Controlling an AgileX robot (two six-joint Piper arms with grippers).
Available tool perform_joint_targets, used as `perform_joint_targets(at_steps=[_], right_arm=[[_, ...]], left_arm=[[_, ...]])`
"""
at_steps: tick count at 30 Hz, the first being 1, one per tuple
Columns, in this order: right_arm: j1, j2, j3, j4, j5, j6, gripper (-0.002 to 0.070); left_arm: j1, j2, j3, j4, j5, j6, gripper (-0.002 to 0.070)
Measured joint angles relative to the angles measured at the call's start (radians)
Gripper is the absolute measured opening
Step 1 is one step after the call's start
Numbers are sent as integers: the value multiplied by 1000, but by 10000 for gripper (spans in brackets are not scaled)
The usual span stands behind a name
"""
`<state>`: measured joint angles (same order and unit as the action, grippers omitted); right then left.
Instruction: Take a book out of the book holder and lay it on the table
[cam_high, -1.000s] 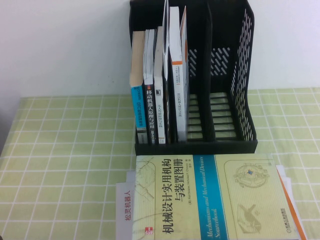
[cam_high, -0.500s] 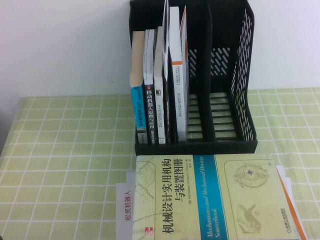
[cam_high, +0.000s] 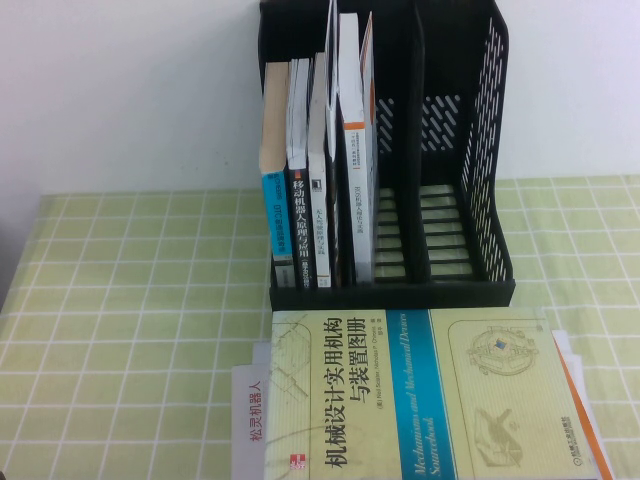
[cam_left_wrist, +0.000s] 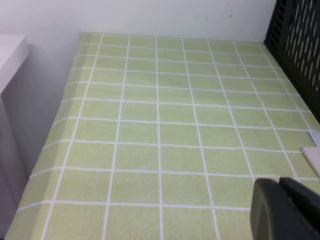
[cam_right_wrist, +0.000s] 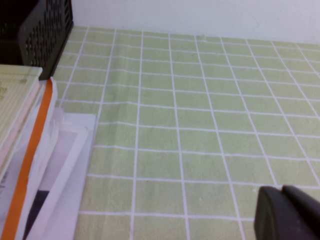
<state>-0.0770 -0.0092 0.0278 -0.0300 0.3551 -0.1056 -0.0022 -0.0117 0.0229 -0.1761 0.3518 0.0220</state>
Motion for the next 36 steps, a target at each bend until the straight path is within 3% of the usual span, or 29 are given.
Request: perform_joint_targets(at_steps=[21, 26, 36], right_arm=[[0, 0, 0, -6, -2, 0, -2], [0, 0, 0, -17, -99, 0, -2], [0, 0, 0, -40, -542, -15, -2]], left_arm=[[0, 0, 0, 2, -22, 0, -3], [0, 0, 6, 6, -228, 0, -3], [0, 0, 6, 18, -735, 44, -3]])
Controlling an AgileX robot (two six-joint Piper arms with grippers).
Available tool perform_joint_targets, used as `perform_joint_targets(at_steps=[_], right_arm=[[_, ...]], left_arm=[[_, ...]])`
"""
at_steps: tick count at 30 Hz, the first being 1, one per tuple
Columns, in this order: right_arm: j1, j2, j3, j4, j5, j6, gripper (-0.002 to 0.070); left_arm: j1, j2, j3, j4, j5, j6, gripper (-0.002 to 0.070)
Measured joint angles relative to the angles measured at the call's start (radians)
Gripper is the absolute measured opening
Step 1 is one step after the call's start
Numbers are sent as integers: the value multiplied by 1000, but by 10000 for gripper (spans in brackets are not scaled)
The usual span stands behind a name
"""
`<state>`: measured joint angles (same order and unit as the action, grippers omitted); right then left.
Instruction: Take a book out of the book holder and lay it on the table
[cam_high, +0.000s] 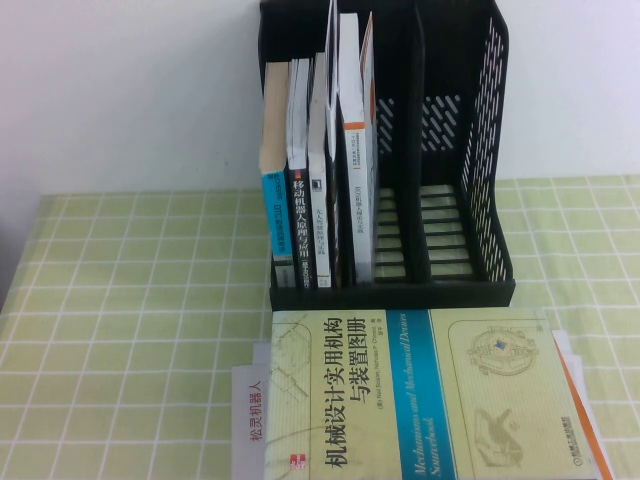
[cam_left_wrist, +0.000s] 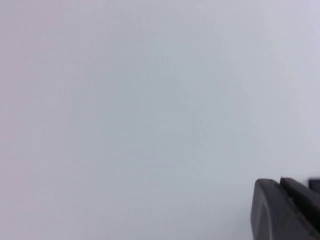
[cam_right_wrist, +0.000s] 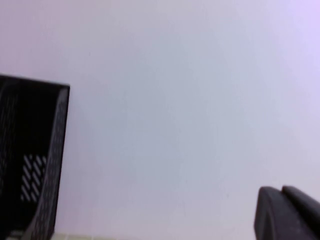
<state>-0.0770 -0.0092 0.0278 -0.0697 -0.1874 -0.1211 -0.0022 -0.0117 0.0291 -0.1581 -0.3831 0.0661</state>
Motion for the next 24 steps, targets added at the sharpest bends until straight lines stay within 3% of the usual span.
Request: perform_joint_targets(at_steps=[7, 17, 19, 24], right_arm=[[0, 0, 0, -2, -92, -2, -2], [0, 0, 0, 126, -320, -2, -2], [0, 0, 0, 126, -366, -2, -2], [0, 0, 0, 126, -473, -2, -2]], left_arm=[[0, 0, 0, 0, -220, 2, -3], [0, 0, 0, -5, -303, 2, -3], [0, 0, -4, 42, -262, 6, -3], [0, 0, -144, 201, 69, -5, -3]])
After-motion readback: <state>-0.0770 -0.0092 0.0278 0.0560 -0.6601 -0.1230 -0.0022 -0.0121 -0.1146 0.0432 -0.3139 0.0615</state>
